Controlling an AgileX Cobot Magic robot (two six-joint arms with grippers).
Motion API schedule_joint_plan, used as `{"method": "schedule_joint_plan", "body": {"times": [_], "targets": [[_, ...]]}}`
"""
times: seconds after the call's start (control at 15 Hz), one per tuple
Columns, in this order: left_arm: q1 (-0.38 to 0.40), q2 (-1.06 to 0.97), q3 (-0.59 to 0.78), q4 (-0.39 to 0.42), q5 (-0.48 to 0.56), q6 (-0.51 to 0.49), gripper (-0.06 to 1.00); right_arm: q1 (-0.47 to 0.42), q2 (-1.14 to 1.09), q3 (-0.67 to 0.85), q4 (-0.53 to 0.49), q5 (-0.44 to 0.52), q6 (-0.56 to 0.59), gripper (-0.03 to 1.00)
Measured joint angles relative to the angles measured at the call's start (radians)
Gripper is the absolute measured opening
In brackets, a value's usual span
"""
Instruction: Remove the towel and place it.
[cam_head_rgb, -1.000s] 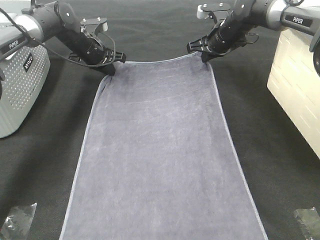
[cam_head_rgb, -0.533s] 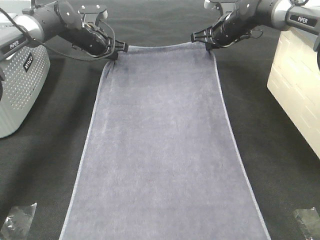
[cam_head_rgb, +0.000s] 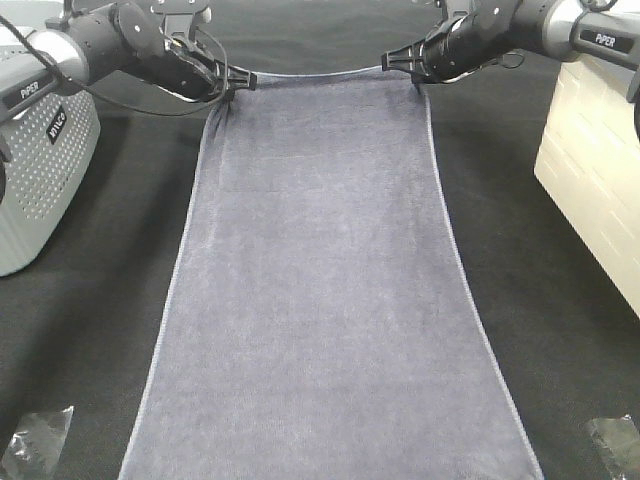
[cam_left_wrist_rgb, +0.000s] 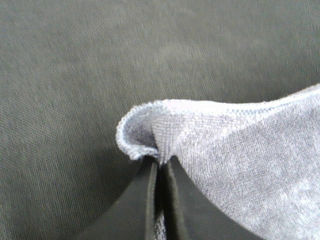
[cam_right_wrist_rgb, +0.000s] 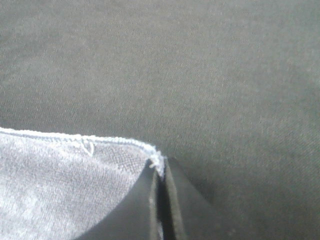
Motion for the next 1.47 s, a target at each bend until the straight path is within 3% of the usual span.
{"method": "schedule_joint_plan", "body": {"times": [1.47], "targets": [[0.000,0.086,0.000,-0.002,-0.188,0.042,0.02,0.000,0.127,0.000,0.052,-0.168,-0.007,0.02]]}}
